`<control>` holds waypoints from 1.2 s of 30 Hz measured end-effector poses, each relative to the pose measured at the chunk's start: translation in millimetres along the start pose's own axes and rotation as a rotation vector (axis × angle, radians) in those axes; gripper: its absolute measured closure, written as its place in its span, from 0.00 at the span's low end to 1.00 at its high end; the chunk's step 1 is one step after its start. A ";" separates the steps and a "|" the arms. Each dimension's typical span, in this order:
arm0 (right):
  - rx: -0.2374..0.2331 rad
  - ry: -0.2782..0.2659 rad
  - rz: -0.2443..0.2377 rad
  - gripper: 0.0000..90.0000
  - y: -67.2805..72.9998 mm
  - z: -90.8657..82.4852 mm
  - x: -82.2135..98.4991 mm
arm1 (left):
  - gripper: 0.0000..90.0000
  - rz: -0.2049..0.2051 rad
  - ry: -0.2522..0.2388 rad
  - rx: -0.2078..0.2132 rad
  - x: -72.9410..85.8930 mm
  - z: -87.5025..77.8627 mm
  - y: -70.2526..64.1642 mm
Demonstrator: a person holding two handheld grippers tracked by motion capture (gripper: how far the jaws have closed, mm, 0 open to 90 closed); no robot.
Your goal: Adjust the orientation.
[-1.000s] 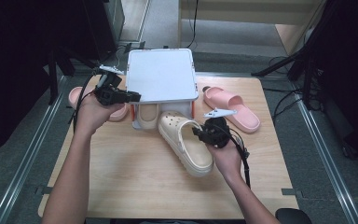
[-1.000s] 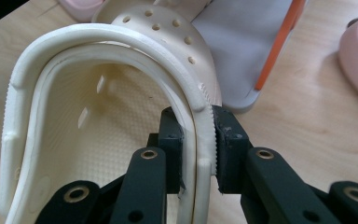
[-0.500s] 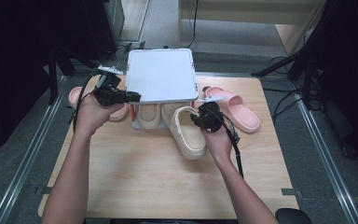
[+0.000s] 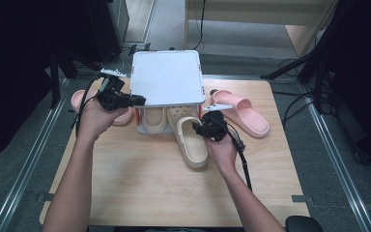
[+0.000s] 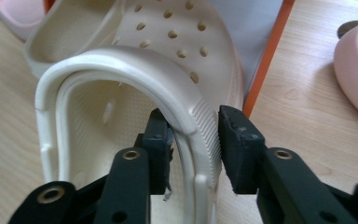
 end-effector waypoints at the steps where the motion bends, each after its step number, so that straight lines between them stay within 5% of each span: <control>1: -0.001 -0.004 -0.006 0.68 -0.3 -1.9 0.4 | 0.87 -0.001 0.001 0.003 0.1 -0.2 0.5; 12: -0.090 -0.027 -0.015 0.65 -1.8 -31.7 5.7 | 0.87 -0.005 -0.007 0.008 1.0 -0.2 1.0; 26: -0.205 -0.015 -0.092 0.92 10.4 -57.0 40.4 | 0.87 -0.011 -0.009 0.018 1.0 -0.1 2.1; 36: -0.248 0.014 -0.095 1.00 20.9 -63.9 69.7 | 0.87 -0.008 -0.012 0.019 1.3 0.0 2.0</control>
Point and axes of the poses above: each handheld gripper's, and its own axes: z roughly forward along the jaws, x roughly out of its underside, y roughly to its left, the point moved 3 cm from there along z, roughly forward along the jaws, and after that the axes turned 1 degree about -z, right-handed, at the moved point
